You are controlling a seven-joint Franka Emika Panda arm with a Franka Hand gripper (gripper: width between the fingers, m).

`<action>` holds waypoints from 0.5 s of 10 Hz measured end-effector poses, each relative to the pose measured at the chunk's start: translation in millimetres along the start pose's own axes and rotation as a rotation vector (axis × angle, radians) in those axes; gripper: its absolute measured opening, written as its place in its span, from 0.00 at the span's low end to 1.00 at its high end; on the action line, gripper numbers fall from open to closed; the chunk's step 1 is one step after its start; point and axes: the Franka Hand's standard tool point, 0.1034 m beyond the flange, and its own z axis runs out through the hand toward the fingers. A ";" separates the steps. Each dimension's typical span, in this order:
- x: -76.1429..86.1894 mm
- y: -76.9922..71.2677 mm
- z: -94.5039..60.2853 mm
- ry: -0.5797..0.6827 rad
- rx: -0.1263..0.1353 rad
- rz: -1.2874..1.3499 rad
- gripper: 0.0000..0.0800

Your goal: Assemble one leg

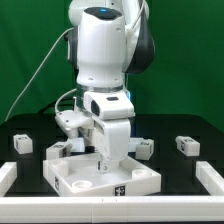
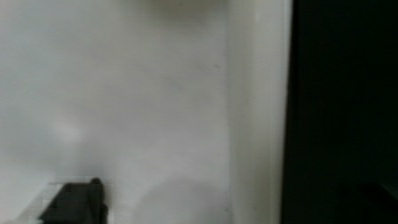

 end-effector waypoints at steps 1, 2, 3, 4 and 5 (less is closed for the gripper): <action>0.6 0.3 -0.1 0.000 -0.001 0.006 0.81; 0.1 0.0 0.0 0.000 0.000 0.007 0.66; 0.1 0.0 0.0 0.000 0.000 0.007 0.48; 0.0 -0.1 0.0 0.000 0.000 0.007 0.48; 0.1 -0.4 0.2 0.000 0.001 0.007 0.24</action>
Offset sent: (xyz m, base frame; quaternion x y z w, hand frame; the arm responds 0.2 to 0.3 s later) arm 0.0000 0.0000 0.0000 0.0000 0.0000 0.0000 1.0000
